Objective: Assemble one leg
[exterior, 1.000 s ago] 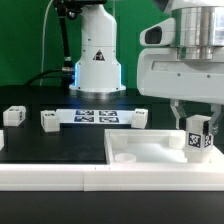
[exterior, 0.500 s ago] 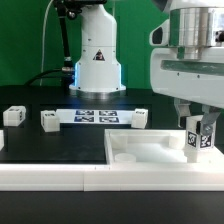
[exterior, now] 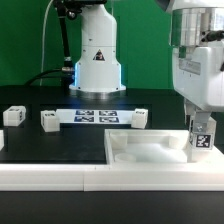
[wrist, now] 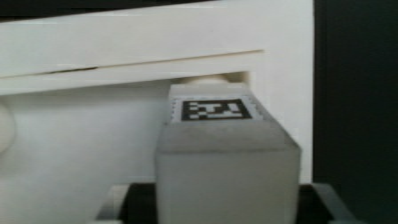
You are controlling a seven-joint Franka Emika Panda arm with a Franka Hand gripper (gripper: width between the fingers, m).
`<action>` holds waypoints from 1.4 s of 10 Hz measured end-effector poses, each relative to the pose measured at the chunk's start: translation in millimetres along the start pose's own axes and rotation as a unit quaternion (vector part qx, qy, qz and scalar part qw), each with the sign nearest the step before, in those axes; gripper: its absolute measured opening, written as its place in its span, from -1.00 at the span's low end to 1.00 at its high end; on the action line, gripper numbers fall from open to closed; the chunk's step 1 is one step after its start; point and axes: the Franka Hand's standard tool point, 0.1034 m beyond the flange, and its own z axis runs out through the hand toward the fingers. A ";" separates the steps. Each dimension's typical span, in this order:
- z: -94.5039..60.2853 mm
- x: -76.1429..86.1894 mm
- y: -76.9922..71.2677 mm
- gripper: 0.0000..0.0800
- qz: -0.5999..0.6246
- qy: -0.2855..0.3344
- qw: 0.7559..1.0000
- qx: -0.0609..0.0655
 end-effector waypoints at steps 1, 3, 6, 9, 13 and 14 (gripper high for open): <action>0.3 -1.7 0.5 -0.27 0.028 -0.003 1.000 0.000; 1.4 -1.7 0.9 0.35 0.024 -0.003 1.000 -0.001; 1.7 -1.7 1.1 0.61 -0.018 -0.002 1.000 -0.001; 1.3 -2.8 0.6 0.62 -0.106 -0.003 0.994 0.000; -0.6 -7.5 -0.3 0.62 -0.286 0.000 0.958 -0.004; -0.6 -6.8 -0.6 0.62 -0.311 0.000 0.950 -0.004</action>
Offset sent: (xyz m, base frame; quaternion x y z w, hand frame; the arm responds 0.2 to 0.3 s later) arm 0.0000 0.0000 0.0000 0.0000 0.0000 0.0000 1.0000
